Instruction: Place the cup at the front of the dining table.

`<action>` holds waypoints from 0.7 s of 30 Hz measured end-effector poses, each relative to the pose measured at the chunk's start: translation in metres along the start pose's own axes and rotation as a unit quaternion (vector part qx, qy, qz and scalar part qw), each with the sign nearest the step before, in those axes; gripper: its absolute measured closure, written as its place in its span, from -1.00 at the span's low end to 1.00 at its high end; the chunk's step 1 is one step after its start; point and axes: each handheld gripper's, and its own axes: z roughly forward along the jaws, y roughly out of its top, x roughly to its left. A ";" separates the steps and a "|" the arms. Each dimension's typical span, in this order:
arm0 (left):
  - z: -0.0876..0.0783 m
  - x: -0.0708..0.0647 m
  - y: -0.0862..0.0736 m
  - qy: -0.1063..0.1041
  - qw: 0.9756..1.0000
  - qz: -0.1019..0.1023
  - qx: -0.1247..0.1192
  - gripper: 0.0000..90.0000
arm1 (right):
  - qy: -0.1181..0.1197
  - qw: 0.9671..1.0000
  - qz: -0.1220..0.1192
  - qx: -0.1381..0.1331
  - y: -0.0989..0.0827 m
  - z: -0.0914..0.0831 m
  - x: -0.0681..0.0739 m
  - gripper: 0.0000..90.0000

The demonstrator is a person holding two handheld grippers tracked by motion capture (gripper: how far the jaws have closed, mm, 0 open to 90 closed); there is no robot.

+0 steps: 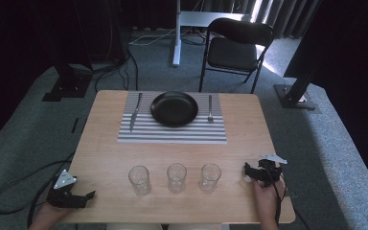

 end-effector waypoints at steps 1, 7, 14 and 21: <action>0.000 0.000 0.000 0.000 1.000 -0.001 -0.001 -0.97 | -0.001 1.000 0.001 0.000 0.000 0.000 0.000 -0.73; 0.000 -0.001 0.000 0.005 1.000 -0.005 0.000 -0.97 | -0.002 1.000 0.003 0.000 0.000 0.000 0.000 -0.73; 0.000 -0.001 0.001 0.003 1.000 -0.003 0.005 -0.97 | -0.011 1.000 0.010 0.001 -0.001 0.000 -0.001 -0.75; -0.001 -0.001 0.002 -0.001 1.000 0.002 0.006 -0.93 | -0.011 1.000 0.010 0.001 -0.001 0.000 -0.001 -0.75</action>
